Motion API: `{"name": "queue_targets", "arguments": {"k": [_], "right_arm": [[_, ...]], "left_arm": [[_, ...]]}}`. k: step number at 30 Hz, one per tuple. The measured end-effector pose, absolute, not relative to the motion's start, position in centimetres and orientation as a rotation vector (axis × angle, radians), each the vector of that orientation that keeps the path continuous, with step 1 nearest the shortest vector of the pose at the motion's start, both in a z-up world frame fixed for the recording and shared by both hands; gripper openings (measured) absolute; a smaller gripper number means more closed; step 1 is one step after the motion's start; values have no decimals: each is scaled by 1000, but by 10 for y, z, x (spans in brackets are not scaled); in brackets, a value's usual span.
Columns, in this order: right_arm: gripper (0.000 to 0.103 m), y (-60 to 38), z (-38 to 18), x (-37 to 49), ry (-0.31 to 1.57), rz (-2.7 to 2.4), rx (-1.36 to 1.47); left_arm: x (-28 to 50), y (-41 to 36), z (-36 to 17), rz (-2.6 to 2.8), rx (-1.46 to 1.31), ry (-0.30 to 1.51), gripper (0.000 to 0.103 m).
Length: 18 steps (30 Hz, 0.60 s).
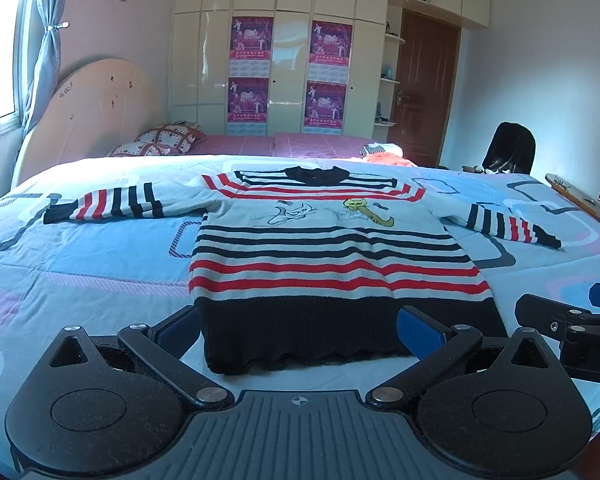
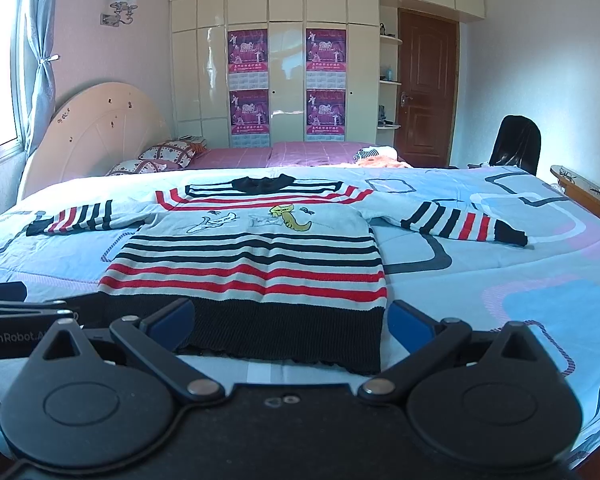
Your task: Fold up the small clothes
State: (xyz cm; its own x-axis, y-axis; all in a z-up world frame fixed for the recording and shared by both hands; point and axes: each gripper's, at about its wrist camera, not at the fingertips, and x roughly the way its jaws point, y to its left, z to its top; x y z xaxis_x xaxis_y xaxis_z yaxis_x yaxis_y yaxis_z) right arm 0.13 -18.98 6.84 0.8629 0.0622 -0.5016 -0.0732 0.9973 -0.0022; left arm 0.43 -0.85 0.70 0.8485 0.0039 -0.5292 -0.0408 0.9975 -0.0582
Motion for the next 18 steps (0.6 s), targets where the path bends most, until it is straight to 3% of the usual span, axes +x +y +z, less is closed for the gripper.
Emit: {"name": "queue_targets", "arguments": {"k": [18], "right_arm": [[103, -190, 69, 2, 521, 69, -22]], "left_arm": [[6, -7, 6, 22, -67, 552, 103]]}}
